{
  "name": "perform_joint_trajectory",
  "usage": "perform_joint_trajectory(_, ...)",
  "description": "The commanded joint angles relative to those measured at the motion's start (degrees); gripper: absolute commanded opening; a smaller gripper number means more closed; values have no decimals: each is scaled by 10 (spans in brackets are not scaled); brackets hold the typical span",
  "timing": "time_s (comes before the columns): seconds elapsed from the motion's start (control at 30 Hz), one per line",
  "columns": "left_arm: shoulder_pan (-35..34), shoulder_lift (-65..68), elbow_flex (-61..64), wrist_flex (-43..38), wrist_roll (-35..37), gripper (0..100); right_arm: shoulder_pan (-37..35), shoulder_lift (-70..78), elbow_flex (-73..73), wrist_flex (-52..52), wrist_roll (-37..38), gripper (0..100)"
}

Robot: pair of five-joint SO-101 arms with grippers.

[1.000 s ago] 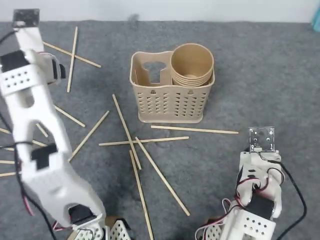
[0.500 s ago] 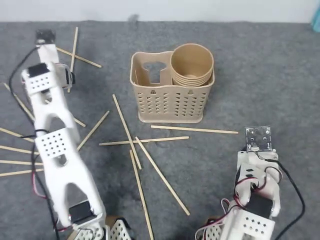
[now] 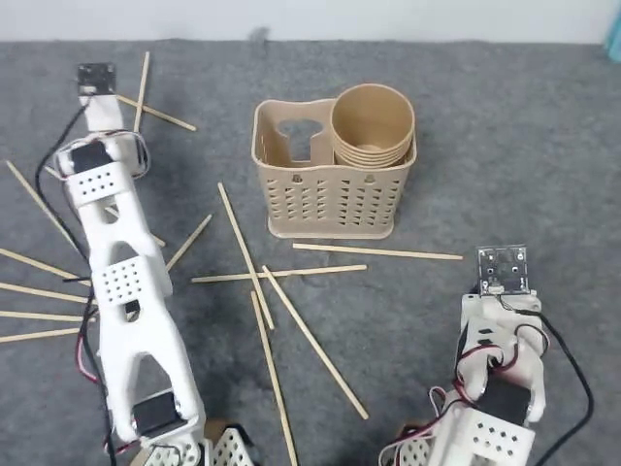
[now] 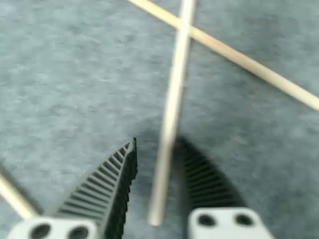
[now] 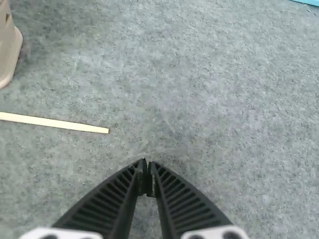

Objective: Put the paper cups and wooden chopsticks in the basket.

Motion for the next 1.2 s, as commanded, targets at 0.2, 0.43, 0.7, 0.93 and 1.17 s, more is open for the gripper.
perform_joint_trajectory(0.2,-9,-65,-3,191,-2,12,-3,4,11,2,10,8)
perform_joint_trajectory(0.43,-47,-157,15,257,36,11,-1,4,11,2,10,8)
perform_joint_trajectory(0.7,-98,-369,245,257,41,11,-2,3,11,2,10,8)
perform_joint_trajectory(0.93,-71,-617,588,241,39,12,-2,2,11,2,10,8)
perform_joint_trajectory(1.17,-53,-782,819,176,39,12,0,4,11,3,10,8)
